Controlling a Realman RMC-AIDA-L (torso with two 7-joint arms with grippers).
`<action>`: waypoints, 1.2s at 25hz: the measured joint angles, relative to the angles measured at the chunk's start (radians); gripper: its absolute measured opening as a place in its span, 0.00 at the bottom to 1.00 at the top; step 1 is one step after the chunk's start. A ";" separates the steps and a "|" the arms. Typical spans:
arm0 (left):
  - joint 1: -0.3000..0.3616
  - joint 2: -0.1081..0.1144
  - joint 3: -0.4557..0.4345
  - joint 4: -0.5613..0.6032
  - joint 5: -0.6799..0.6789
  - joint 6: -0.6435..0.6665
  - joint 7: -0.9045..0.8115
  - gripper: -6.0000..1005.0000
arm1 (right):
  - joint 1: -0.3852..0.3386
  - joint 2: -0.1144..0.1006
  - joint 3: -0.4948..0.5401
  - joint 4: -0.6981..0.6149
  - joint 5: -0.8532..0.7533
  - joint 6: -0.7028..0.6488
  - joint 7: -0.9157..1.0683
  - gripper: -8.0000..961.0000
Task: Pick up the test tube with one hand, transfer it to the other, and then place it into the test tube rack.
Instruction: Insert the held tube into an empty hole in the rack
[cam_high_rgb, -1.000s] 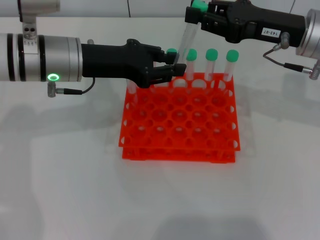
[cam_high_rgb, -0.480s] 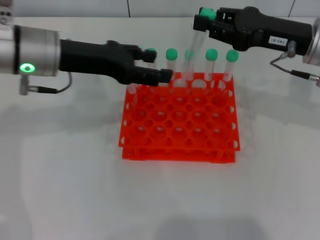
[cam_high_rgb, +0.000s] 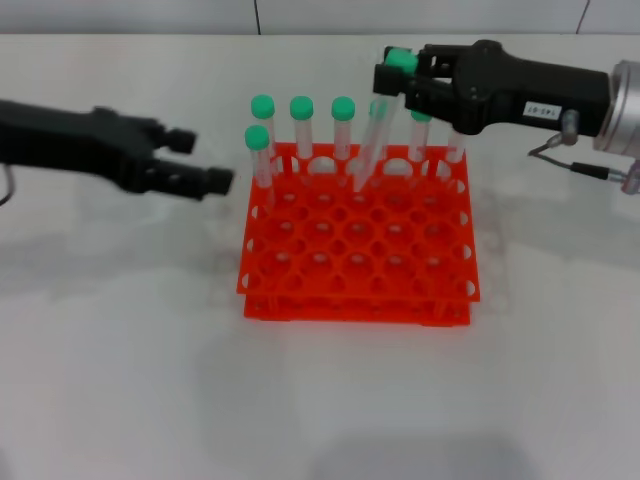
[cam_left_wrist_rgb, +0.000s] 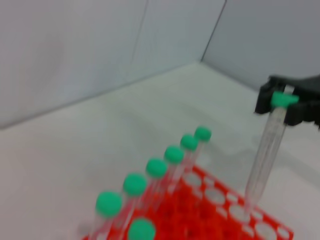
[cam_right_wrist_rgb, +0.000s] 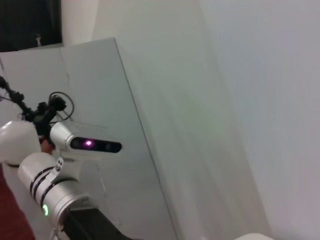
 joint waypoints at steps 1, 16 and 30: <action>0.005 0.003 -0.003 0.007 0.007 0.009 -0.003 0.88 | 0.002 0.001 -0.019 0.000 0.013 0.002 -0.005 0.27; 0.047 0.020 -0.072 0.047 0.218 0.116 0.090 0.88 | 0.008 0.002 -0.269 -0.026 0.218 0.105 -0.090 0.28; 0.065 0.011 -0.070 0.046 0.226 0.126 0.224 0.88 | 0.029 0.002 -0.581 -0.026 0.552 0.358 -0.326 0.28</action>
